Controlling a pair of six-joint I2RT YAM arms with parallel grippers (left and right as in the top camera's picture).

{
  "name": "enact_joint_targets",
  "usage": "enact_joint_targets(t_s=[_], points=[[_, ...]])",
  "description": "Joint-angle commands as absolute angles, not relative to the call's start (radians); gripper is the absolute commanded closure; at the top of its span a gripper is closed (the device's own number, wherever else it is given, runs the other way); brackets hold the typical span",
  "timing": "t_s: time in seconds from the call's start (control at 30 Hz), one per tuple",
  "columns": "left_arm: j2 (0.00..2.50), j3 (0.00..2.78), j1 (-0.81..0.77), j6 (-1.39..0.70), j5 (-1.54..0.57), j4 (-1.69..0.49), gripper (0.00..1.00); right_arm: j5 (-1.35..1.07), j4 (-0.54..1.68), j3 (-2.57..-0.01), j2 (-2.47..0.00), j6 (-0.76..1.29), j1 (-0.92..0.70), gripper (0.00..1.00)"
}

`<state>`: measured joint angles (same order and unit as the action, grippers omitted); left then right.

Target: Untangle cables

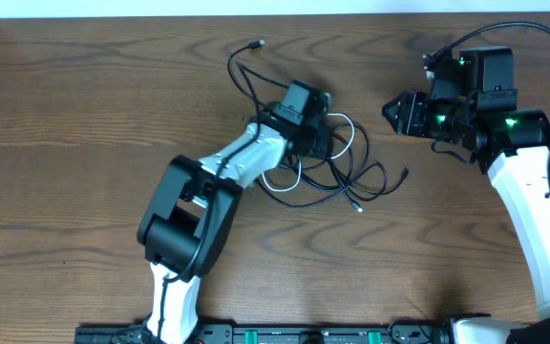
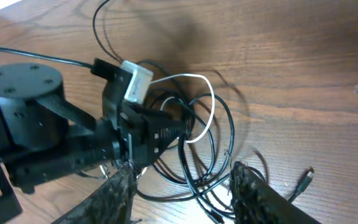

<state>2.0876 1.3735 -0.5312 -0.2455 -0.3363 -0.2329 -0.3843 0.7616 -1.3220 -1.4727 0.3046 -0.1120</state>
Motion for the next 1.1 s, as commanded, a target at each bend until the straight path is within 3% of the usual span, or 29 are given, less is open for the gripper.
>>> enact_joint_targets(t_s=[0.0, 0.47, 0.5, 0.57, 0.6, 0.77, 0.9, 1.07], points=[[2.108, 1.376, -0.566, -0.203, -0.187, -0.212, 0.66, -0.371, 0.768, -1.327, -1.478, 0.298, -0.114, 0.53], [2.205, 1.376, -0.585, -0.165, -0.136, -0.03, 0.66, -0.364, 0.791, -1.327, -1.479, 0.298, -0.12, 0.51], [2.205, 1.376, -0.585, -0.165, -0.136, -0.012, 0.69, -0.364, 0.79, -1.326, -1.48, 0.298, -0.125, 0.51], [2.205, 1.377, -0.585, -0.165, -0.137, -0.009, 0.92, -0.364, 0.79, -1.326, -1.486, 0.298, -0.133, 0.51], [2.205, 1.377, -0.585, -0.165, -0.137, -0.019, 0.93, -0.364, 0.791, -1.326, -1.493, 0.298, -0.139, 0.51], [2.119, 1.415, -0.537, -0.237, -0.145, -0.263, 0.93, -0.365, 0.789, -1.326, -1.539, 0.298, -0.168, 0.51], [1.956, 1.454, -0.471, -0.249, -0.298, -0.51, 0.93, -0.382, 0.763, -1.326, -1.572, 0.298, -0.191, 0.51], [1.726, 1.454, -0.432, -0.249, -0.438, -0.61, 0.93, -0.456, 0.699, -1.326, -1.599, 0.279, -0.237, 0.51]])
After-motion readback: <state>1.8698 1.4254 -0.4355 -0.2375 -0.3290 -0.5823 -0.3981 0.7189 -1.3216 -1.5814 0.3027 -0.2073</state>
